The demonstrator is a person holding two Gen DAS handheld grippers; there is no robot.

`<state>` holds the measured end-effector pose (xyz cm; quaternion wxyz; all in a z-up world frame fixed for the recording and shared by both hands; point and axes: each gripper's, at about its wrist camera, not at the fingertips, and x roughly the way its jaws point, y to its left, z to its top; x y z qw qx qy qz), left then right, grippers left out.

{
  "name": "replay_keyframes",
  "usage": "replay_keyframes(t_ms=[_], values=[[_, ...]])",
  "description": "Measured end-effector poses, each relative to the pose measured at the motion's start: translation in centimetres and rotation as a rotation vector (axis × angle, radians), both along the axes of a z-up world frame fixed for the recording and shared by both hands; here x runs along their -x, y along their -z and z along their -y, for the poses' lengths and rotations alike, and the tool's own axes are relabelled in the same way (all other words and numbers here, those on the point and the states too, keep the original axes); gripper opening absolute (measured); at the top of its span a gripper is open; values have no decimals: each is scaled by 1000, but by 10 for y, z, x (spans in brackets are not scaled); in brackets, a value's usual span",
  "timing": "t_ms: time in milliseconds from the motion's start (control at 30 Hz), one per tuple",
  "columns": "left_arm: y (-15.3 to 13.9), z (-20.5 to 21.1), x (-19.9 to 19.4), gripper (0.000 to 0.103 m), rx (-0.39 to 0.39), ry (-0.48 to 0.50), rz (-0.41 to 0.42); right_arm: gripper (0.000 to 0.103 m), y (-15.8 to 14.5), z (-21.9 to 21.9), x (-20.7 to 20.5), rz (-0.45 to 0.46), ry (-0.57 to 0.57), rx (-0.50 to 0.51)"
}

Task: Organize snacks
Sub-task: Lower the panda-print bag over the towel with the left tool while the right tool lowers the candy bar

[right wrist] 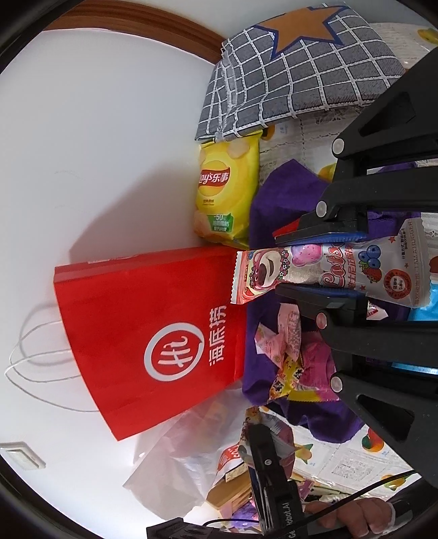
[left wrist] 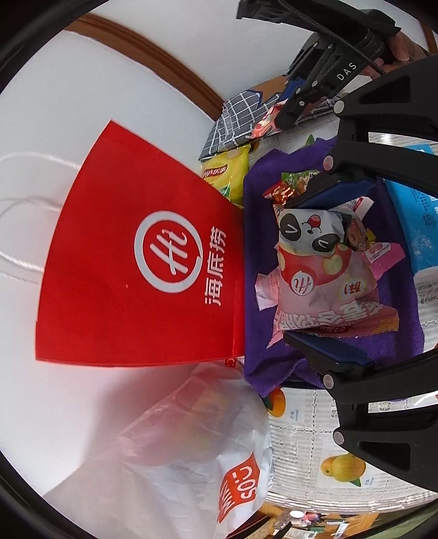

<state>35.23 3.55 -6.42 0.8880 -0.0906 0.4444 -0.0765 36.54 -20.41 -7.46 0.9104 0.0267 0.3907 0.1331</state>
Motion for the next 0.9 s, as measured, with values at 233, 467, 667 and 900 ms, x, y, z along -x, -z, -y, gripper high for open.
replay_keyframes(t_ms=[233, 467, 667, 900], values=[[14, -1, -8, 66, 3, -8, -37, 21, 13, 4, -9, -34, -7, -8], [28, 10, -12, 66, -2, 22, -69, 21, 32, -9, -16, -87, -46, -3], [36, 14, -16, 66, 0, 35, -100, 22, 45, -20, -19, -108, -55, 21], [49, 19, -21, 66, -9, 44, -155, 22, 58, -27, -23, -130, -55, 57]])
